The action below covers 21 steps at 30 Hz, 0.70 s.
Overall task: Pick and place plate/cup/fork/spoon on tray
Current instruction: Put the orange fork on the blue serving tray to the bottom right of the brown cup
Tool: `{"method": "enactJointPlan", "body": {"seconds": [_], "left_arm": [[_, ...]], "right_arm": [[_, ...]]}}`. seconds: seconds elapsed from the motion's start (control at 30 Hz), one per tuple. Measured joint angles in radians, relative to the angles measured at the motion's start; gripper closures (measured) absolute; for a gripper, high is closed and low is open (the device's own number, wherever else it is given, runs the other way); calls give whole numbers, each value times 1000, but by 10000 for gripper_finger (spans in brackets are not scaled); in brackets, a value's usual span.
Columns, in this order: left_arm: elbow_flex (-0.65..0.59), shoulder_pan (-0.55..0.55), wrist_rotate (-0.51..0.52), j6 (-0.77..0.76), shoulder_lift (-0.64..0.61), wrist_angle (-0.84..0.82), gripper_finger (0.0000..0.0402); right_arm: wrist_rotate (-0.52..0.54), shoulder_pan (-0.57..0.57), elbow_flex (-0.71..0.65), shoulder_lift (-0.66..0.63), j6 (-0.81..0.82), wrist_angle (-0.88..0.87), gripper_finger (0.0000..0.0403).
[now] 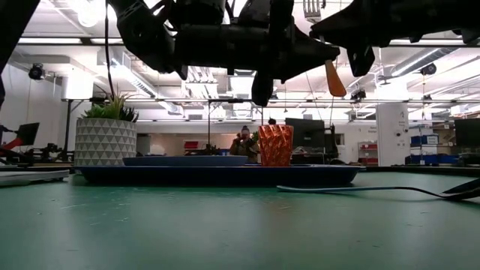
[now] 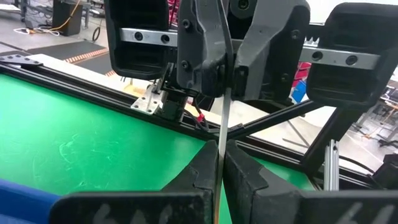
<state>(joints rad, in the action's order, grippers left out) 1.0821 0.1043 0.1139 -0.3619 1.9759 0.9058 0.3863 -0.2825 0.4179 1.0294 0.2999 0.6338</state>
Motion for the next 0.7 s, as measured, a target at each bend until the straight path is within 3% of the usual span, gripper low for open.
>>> {"method": "enactJointPlan", "body": {"seconds": [0.17, 0.4, 0.7], "left_arm": [[-1, -1, 4, -17, 0, 0, 389], [-14, -2, 0, 28, -9, -19, 323], [-84, -12, -1, 172, -143, -204, 269]], "right_arm": [[2, 12, 0, 1, 15, 0, 394], [3, 36, -6, 1, 44, -1, 394], [-47, 115, -8, 1, 121, -10, 394]]}}
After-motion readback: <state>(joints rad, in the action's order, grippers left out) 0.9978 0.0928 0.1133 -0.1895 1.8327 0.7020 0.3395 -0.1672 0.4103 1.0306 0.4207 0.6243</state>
